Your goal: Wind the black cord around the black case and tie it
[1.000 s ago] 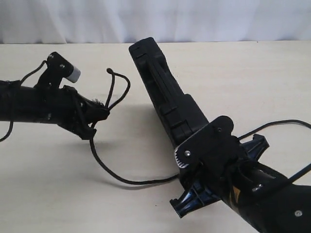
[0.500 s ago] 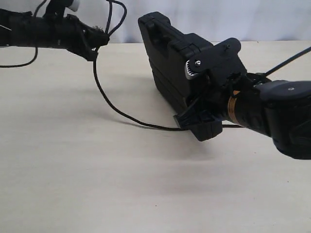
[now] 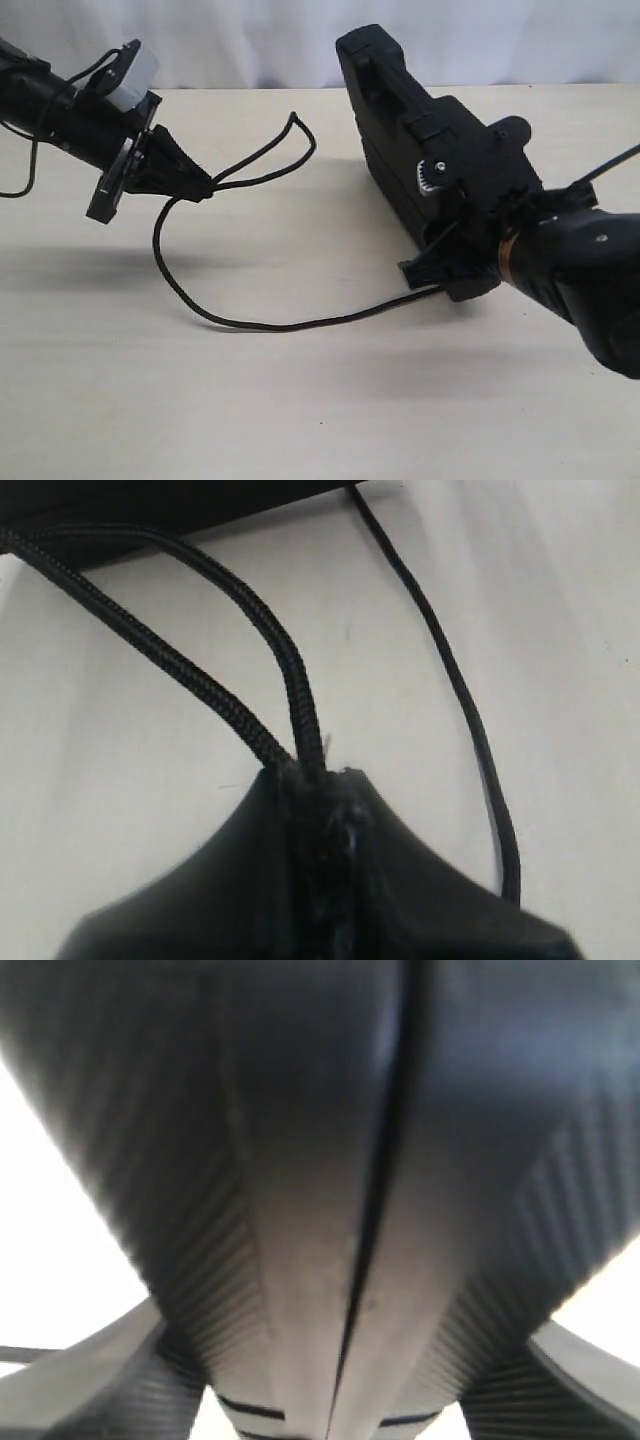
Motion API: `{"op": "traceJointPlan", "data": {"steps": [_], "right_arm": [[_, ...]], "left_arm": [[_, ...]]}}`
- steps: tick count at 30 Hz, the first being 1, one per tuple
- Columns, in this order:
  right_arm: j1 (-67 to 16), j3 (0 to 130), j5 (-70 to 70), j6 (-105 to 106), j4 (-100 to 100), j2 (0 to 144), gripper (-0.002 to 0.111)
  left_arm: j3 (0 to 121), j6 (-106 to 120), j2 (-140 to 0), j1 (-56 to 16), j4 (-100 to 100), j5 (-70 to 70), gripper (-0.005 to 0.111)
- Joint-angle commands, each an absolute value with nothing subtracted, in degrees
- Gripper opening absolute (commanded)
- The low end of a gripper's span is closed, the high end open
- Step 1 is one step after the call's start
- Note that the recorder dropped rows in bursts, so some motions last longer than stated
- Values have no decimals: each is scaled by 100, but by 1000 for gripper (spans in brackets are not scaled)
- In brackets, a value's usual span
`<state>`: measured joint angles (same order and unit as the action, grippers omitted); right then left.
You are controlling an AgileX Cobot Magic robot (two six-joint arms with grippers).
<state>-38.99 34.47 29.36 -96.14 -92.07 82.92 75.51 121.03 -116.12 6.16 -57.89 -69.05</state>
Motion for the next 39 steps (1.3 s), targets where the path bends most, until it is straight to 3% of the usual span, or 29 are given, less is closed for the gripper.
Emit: {"op": "traceJointPlan", "data": {"steps": [1,12,22,39], "right_arm": [[-3852,3061,3270,-10354,-9791,8255,4],[-3852,2641,2953,-9765,-8950,7300,4],[-3852,2458,3473,-10490,-9555,8313,4],[-3866,2458,3240,-10568,-9831,8314,4]], "left_arm": [[7568,12274,-11548,233,-5919,-6996,0],[7840,12274,-11548,-70,-5799,-6996,0],[7948,12252,-11269,-577,-5601,-6996,0],[7951,12267,-11658,-1244,-6686,-6996,0]]}}
